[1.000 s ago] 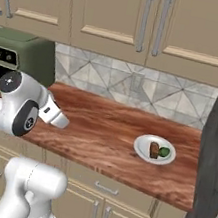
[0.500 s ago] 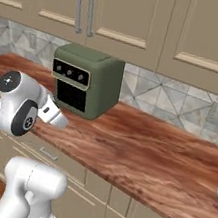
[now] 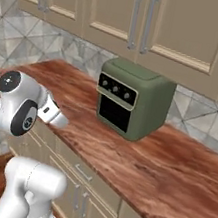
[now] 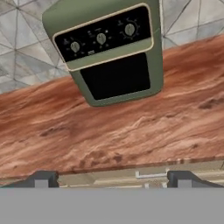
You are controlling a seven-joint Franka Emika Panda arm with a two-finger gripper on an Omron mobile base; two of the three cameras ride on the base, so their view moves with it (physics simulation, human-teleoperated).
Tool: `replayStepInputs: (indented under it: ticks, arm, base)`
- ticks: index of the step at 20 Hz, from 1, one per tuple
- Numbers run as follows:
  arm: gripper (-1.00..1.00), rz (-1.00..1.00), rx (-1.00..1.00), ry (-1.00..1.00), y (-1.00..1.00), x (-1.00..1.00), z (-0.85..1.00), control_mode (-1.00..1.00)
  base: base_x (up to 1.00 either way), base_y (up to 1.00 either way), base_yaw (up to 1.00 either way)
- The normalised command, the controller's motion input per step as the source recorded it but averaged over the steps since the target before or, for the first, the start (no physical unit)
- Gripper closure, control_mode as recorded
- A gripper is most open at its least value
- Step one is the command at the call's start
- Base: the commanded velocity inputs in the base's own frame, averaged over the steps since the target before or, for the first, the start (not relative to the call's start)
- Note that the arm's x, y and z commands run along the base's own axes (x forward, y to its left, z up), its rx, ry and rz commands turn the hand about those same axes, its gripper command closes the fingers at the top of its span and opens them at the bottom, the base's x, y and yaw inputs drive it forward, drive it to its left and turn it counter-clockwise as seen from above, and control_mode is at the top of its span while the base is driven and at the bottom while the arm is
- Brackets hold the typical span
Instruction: Pick the avocado and bread from the counter and place them on the plate. Then pick the jam from the cabinet and place it next to the plate. Lastly close the cabinet door.
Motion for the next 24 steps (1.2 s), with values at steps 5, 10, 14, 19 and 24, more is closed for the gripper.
replayStepInputs:
  ticks: [5, 10, 14, 19, 24]
  arm:
    - [-1.00, 0.00, 0.00, 0.00, 0.00, 0.00, 0.00, 1.00]
    - [-1.00, 0.00, 0.00, 0.00, 0.00, 0.00, 0.00, 1.00]
    - [-1.00, 0.00, 0.00, 0.00, 0.00, 0.00, 0.00, 1.00]
    - [-1.00, 0.00, 0.00, 0.00, 0.00, 0.00, 0.00, 1.00]
    - [-1.00, 0.00, 0.00, 0.00, 0.00, 0.00, 0.00, 1.00]
  base:
    - [-0.06, 0.25, 0.44]
    - [-0.01, 0.09, 0.52]
    - [0.00, 0.14, 0.57]
    - [0.00, 0.22, 0.60]
    - [0.00, 0.27, 0.63]
